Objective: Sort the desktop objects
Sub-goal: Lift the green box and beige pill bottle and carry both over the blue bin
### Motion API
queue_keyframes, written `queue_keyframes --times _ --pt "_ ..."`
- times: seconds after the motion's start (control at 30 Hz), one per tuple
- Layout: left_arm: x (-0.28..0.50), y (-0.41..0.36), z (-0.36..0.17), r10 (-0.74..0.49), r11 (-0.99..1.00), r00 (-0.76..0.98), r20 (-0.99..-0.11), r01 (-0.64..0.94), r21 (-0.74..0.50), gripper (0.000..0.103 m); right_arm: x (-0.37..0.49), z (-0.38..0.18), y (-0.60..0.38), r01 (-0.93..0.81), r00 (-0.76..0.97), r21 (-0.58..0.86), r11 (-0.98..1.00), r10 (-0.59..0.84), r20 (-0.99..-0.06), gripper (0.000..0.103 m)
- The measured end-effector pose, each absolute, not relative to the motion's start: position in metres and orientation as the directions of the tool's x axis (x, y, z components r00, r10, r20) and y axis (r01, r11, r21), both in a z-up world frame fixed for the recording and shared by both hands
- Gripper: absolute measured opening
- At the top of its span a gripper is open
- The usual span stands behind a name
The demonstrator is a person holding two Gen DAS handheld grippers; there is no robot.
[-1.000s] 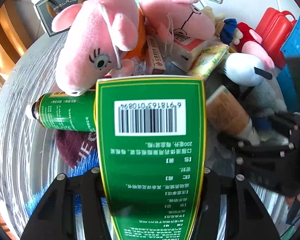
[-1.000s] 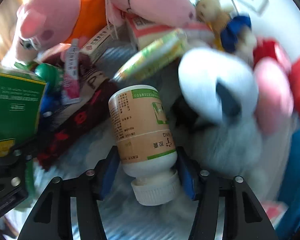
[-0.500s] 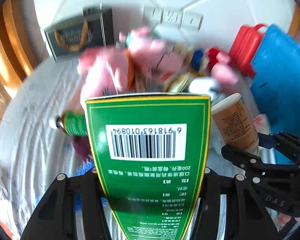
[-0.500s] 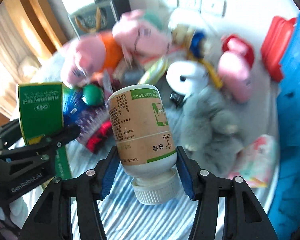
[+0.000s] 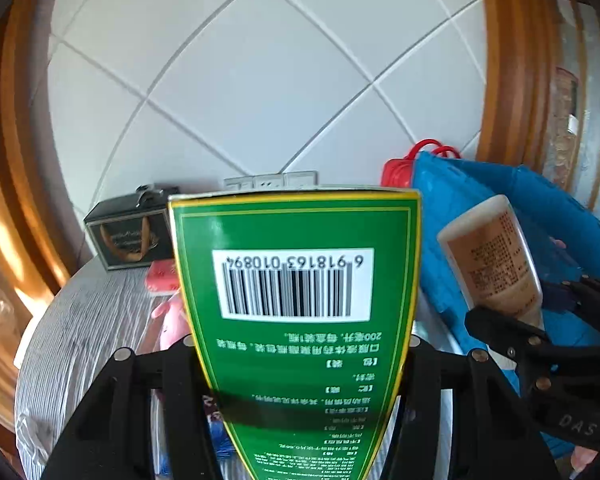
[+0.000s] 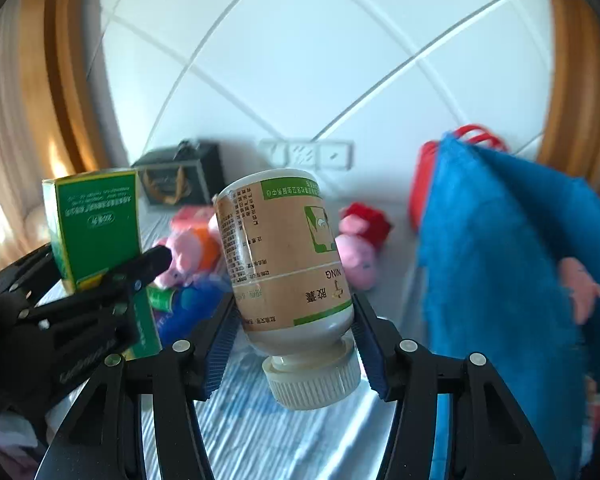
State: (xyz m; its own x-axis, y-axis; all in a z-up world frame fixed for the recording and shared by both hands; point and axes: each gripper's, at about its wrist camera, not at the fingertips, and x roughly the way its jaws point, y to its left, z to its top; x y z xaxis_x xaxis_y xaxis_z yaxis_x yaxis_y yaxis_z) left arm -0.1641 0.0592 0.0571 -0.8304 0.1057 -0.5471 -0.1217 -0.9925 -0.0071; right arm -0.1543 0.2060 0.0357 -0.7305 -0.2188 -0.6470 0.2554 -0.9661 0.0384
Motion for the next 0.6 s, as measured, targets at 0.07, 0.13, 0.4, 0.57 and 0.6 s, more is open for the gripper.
queue_keyframes --times 0.07,0.13,0.4,0.57,0.6 --pt "-0.162 0.067 0.061 0.116 -0.991 -0.834 -0.540 -0.132 -0.009 0.052 -0.146 0.043 0.219 0.236 -0.736 0.040 -0.971 -0.206 -0.645 0.055" --pt "-0.160 0.075 0.062 0.127 -0.990 -0.832 -0.539 -0.141 -0.016 0.052 -0.139 0.042 0.226 0.219 -0.736 0.036 -0.975 -0.189 -0.650 0.055" --pt "-0.143 0.127 0.094 0.179 -0.981 -0.863 -0.473 -0.195 -0.014 0.052 -0.109 0.077 0.276 0.155 -0.789 0.079 -0.985 -0.172 -0.589 0.055" --pt "-0.135 0.174 0.127 0.228 -0.969 -0.882 -0.412 -0.247 -0.007 0.052 -0.092 0.109 0.320 0.103 -0.845 0.102 -0.989 -0.141 -0.516 0.055" --pt "-0.132 0.185 0.134 0.239 -0.966 -0.886 -0.398 -0.259 -0.006 0.052 -0.085 0.115 0.328 0.096 -0.852 0.105 -0.990 -0.136 -0.505 0.055"
